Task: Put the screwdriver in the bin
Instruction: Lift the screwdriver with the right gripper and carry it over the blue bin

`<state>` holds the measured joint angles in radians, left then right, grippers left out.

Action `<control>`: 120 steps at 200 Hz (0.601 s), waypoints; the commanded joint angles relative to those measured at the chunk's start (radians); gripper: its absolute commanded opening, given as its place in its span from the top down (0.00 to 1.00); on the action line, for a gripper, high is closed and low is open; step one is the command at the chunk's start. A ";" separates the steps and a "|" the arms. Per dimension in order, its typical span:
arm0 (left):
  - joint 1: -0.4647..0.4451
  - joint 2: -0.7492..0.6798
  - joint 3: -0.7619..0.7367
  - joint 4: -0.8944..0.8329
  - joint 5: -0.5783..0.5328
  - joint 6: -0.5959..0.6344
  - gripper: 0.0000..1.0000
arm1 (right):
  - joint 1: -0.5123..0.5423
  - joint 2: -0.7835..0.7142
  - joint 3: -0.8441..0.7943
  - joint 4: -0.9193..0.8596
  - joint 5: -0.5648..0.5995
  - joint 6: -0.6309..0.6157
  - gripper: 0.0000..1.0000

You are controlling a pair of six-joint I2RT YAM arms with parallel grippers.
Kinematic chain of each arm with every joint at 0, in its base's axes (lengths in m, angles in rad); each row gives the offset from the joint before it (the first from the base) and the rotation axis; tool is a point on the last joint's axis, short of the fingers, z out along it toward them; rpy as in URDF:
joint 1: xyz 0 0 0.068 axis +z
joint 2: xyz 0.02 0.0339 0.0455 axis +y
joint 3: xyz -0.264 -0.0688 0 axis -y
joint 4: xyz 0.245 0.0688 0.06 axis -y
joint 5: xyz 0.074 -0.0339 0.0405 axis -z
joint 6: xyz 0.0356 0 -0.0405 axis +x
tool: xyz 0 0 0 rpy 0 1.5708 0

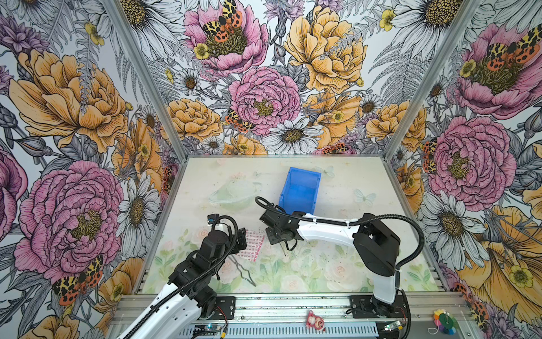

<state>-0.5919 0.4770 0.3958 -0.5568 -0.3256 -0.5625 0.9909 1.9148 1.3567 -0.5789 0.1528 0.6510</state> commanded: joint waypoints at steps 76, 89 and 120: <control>0.030 -0.017 -0.030 0.113 0.080 0.027 0.01 | -0.132 -0.112 0.048 0.008 0.057 0.066 1.00; 0.033 -0.012 -0.025 0.129 0.094 0.042 0.01 | -0.162 -0.102 0.061 0.009 0.060 0.069 1.00; 0.038 0.000 -0.004 0.155 0.155 0.086 0.01 | -0.234 -0.083 0.106 0.014 0.073 0.066 1.00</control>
<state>-0.5644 0.4694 0.3756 -0.4576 -0.2474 -0.5301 0.8093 1.8286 1.4044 -0.5831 0.1898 0.7078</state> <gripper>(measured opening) 0.986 0.186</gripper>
